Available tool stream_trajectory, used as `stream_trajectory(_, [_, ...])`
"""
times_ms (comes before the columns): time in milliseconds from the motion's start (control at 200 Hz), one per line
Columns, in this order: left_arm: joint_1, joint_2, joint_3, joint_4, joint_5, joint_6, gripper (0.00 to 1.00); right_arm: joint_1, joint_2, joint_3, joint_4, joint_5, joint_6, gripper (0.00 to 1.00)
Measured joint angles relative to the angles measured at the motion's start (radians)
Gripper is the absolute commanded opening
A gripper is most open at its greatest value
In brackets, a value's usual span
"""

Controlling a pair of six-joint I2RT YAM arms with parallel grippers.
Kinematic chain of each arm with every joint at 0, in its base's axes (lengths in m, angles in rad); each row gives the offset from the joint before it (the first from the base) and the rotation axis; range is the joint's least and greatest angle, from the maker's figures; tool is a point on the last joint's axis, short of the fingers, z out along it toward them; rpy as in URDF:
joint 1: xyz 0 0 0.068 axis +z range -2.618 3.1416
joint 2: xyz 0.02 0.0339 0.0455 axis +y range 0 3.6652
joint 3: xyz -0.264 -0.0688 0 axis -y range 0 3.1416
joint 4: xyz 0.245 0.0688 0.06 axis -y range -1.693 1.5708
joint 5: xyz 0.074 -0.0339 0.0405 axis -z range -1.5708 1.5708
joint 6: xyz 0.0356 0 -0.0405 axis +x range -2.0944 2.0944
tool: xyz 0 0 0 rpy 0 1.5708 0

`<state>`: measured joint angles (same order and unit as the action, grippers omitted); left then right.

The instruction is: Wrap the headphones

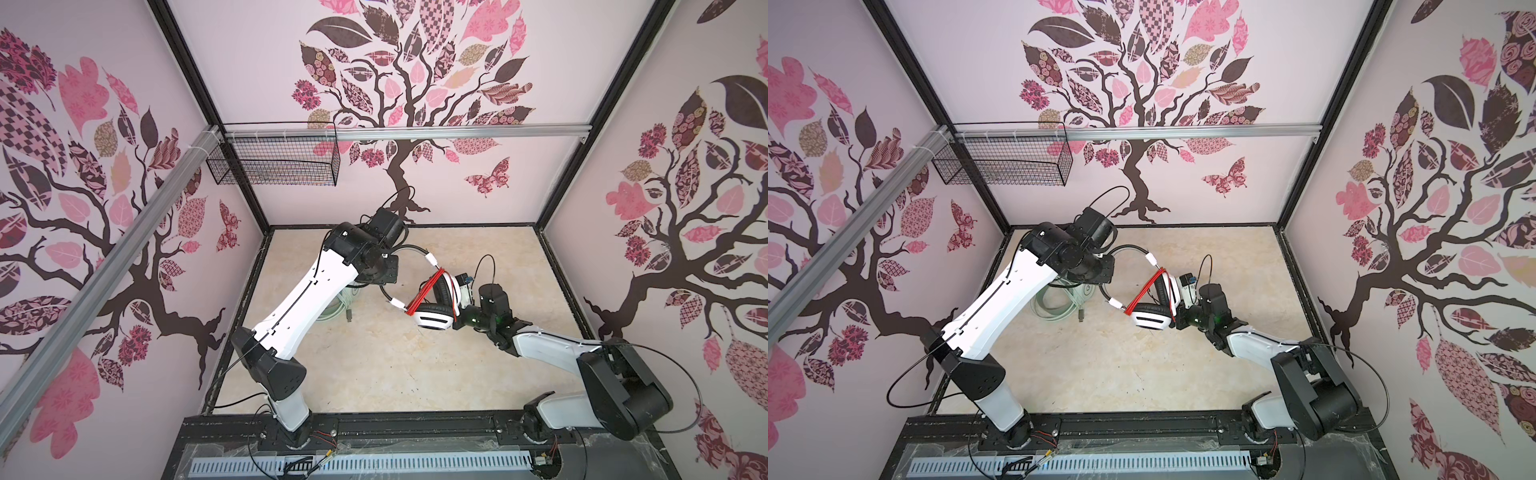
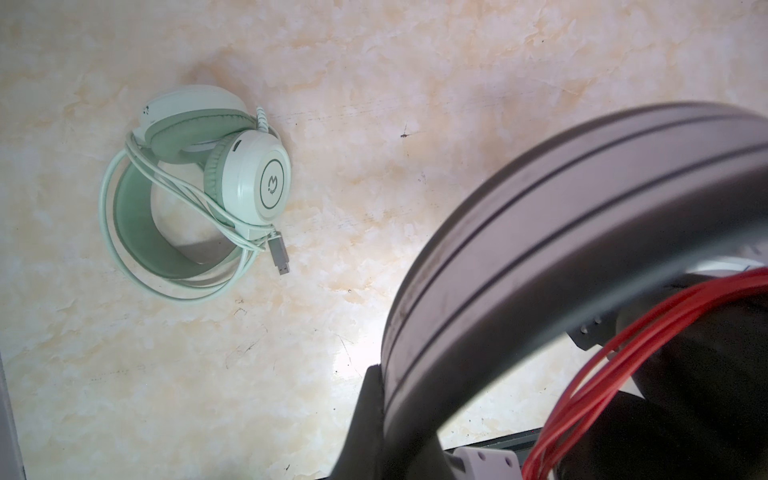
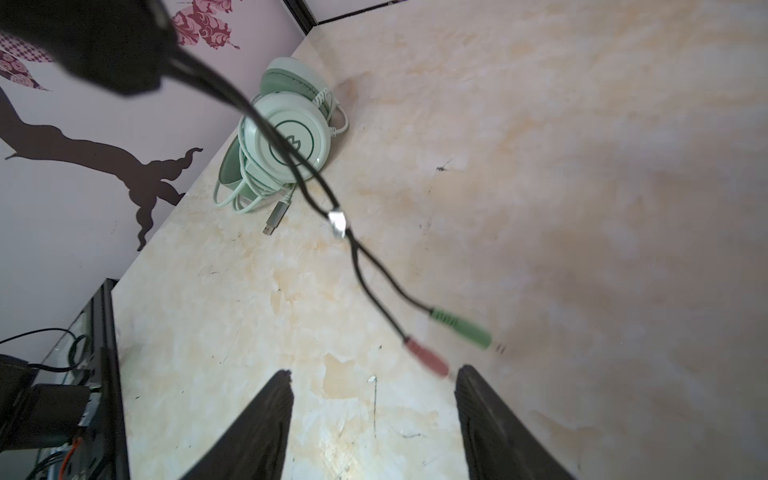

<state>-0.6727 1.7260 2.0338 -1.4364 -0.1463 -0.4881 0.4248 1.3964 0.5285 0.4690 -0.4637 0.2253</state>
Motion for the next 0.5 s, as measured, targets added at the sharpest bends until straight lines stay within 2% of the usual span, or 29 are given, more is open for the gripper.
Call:
stream_trajectory(120, [0.0, 0.005, 0.008, -0.002, 0.007, 0.0, 0.0, 0.006, 0.09, 0.071, 0.005, -0.045, -0.068, 0.73])
stream_trajectory(195, [0.0, 0.011, 0.014, -0.01, 0.011, 0.002, 0.0, 0.019, 0.16, 0.11, 0.028, -0.096, -0.086, 0.66])
stream_trajectory(355, [0.001, 0.018, 0.027, -0.025, 0.013, 0.008, 0.0, 0.055, 0.25, 0.113, 0.082, -0.163, -0.084, 0.42])
stream_trajectory(500, [0.002, 0.018, 0.028, -0.032, 0.011, 0.01, 0.0, 0.066, 0.256, 0.086, 0.129, -0.192, -0.063, 0.14])
